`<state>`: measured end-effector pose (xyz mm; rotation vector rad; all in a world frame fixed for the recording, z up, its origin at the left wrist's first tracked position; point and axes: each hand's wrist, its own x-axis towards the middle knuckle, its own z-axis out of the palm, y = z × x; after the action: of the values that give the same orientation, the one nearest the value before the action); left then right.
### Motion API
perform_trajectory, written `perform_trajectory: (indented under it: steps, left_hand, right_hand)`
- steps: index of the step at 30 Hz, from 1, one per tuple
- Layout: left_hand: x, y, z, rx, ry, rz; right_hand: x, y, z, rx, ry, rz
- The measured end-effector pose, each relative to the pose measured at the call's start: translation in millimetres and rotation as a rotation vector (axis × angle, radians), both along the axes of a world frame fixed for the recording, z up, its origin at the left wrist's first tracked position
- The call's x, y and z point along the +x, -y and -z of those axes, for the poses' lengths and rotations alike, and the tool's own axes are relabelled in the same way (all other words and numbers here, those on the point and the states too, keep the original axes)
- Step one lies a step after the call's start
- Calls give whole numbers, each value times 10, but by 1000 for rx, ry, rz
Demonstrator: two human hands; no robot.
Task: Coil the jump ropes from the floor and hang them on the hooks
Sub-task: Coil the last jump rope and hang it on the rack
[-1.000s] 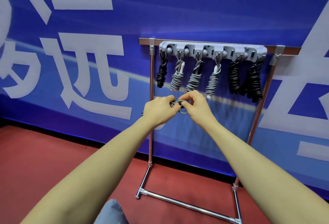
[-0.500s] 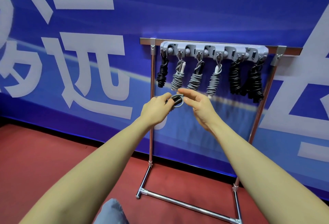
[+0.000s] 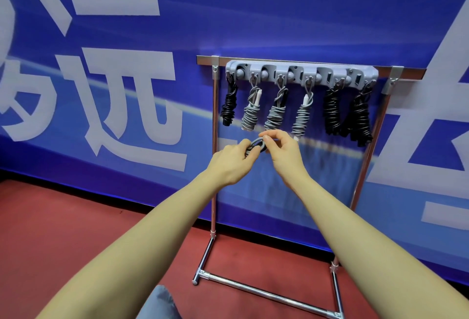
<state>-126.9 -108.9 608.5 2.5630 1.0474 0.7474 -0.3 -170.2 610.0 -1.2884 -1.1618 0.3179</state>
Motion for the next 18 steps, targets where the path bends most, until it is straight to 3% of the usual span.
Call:
perform_trajectory:
  steps: [5,14,18]
  left_hand:
    - [63,3,49,184,-64,-68]
    - [94,-30,109,331,-115,-201]
    - [104,-18,128,599,-83,-187]
  right_hand:
    - [63,28,9,1,-66,-9]
    - [85,54,78,-13,-161,-26]
    - [43,33,4,-67,-212,-7]
